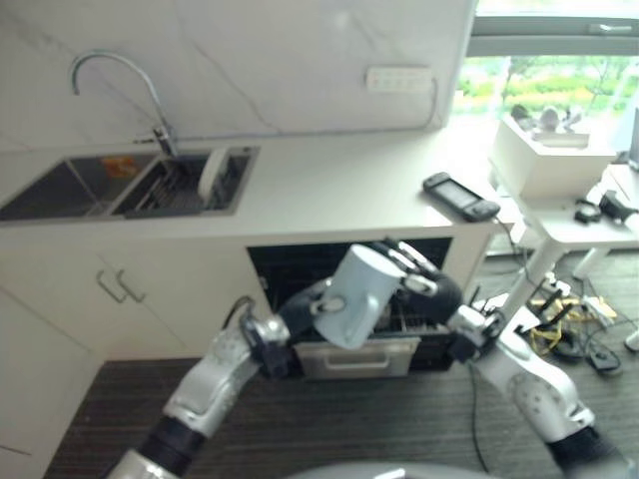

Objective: Place the dishes in the dishwasher.

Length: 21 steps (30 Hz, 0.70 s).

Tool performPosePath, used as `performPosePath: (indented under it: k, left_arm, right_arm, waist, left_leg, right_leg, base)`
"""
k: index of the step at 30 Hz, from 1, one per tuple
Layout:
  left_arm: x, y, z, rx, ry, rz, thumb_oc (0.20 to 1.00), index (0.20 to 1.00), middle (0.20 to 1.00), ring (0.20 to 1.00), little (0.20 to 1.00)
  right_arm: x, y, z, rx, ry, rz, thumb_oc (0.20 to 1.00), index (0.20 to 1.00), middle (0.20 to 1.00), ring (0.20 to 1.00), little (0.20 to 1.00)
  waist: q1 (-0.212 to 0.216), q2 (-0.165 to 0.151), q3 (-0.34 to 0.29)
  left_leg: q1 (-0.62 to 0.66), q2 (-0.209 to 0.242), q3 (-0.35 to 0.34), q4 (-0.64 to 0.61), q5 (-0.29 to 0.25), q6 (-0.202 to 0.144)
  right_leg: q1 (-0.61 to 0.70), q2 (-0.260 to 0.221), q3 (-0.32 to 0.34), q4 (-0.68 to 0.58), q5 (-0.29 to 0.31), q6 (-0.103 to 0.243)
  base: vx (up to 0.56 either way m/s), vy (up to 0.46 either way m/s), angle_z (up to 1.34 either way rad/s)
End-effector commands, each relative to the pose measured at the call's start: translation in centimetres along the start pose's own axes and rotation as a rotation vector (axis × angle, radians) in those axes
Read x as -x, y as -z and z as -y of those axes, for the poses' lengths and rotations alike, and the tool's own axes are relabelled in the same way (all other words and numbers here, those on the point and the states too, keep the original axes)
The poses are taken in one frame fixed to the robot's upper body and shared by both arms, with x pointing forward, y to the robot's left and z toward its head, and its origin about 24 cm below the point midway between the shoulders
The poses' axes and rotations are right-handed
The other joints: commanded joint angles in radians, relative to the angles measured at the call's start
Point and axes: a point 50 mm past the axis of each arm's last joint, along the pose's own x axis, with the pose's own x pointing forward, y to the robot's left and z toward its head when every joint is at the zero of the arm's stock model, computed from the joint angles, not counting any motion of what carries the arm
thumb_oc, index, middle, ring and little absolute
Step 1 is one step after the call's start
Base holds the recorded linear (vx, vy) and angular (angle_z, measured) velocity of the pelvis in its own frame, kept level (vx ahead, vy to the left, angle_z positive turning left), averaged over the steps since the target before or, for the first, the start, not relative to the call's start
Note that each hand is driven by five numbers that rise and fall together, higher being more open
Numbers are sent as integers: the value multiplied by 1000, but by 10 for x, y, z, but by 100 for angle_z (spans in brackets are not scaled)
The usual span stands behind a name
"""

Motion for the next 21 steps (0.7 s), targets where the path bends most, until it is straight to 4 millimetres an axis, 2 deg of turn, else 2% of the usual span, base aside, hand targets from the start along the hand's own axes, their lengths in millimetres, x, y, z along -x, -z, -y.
performPosePath:
  k: [1, 21]
  left_arm:
    - [-14, -36, -5, -150, 50, 104, 200, 200, 200, 200, 200]
    - [-19, -32, -1, -190, 58, 79, 200, 200, 200, 200, 200]
  right_arm:
    - [-20, -29, -24, 60, -156, 102, 1000, 1000, 1000, 1000, 1000]
    - [-33, -9, -53, 44, -331, -28, 1000, 1000, 1000, 1000, 1000]
  waist:
    - [18, -30, 19]
    - [30, -35, 20]
  left_leg:
    - [7, 13, -11, 12, -31, 19]
    - [7, 15, -9, 12, -26, 21]
  right_leg:
    - [21, -73, -87, 7, -5, 49]
    - [24, -73, -89, 7, -6, 49]
  base:
    - [0, 0, 0]
    - [0, 0, 0]
